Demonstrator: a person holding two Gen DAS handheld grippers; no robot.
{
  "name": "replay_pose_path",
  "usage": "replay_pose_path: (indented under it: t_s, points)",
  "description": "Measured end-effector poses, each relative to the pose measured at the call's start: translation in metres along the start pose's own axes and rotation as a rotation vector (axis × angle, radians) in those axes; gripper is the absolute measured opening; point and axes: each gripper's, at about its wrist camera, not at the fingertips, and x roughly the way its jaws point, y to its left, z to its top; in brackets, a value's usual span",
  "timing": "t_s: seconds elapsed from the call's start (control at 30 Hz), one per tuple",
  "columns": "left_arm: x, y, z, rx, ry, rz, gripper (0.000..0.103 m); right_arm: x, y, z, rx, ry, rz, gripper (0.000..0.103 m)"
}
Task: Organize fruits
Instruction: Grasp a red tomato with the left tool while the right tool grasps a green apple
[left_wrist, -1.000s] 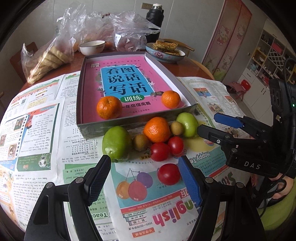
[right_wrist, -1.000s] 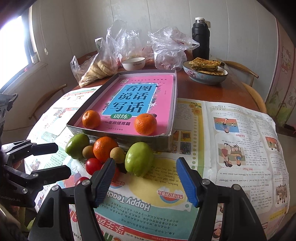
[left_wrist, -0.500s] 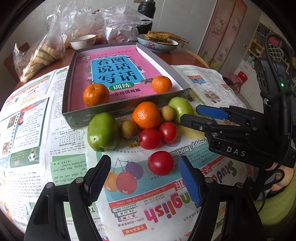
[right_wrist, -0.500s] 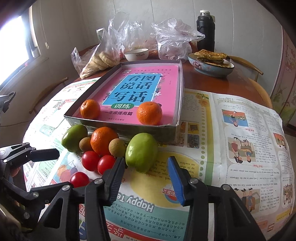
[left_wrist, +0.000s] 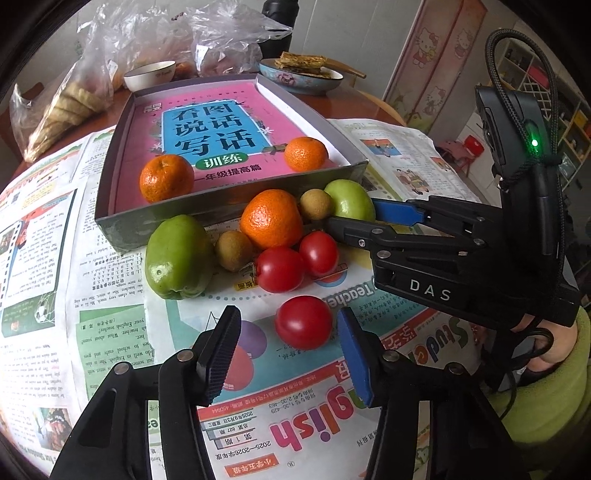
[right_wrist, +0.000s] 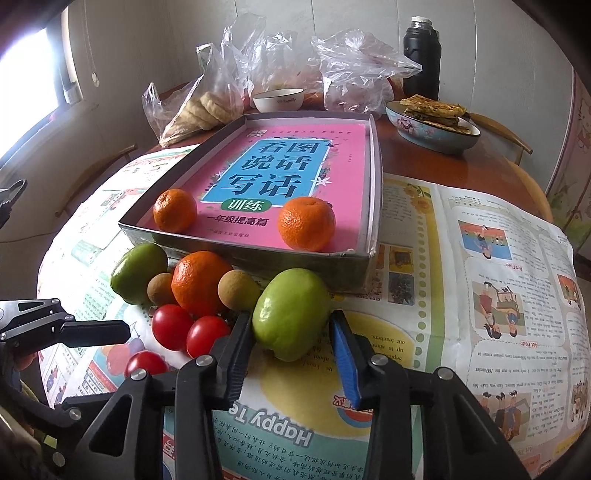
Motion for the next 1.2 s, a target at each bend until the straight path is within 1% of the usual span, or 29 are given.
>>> replay_pose_path:
  t_s: [0.07, 0.2, 0.33, 0.47, 0.9, 1.2]
  points:
    - [0.001, -0.001, 0.000, 0.001, 0.003, -0.005, 0.050, 0.002, 0.001, 0.001, -0.006, 0.000, -0.003, 0.042]
    - [0.004, -0.004, 0.001, 0.007, 0.008, -0.016, 0.046, 0.002, -0.001, 0.000, 0.001, -0.006, 0.009, 0.041]
    - [0.008, -0.005, 0.002, 0.003, 0.020, -0.041, 0.039, 0.001, -0.003, -0.001, 0.005, -0.009, 0.012, 0.041]
    - [0.012, -0.004, 0.003, -0.003, 0.023, -0.036, 0.034, -0.001, -0.007, -0.003, 0.014, -0.010, 0.006, 0.041]
    - [0.010, -0.003, 0.002, 0.001, 0.019, -0.030, 0.033, -0.004, -0.014, -0.005, 0.031, -0.011, -0.005, 0.041]
    - [-0.004, 0.006, 0.005, -0.022, -0.020, -0.020, 0.033, -0.010, -0.017, -0.005, 0.042, -0.024, -0.009, 0.041]
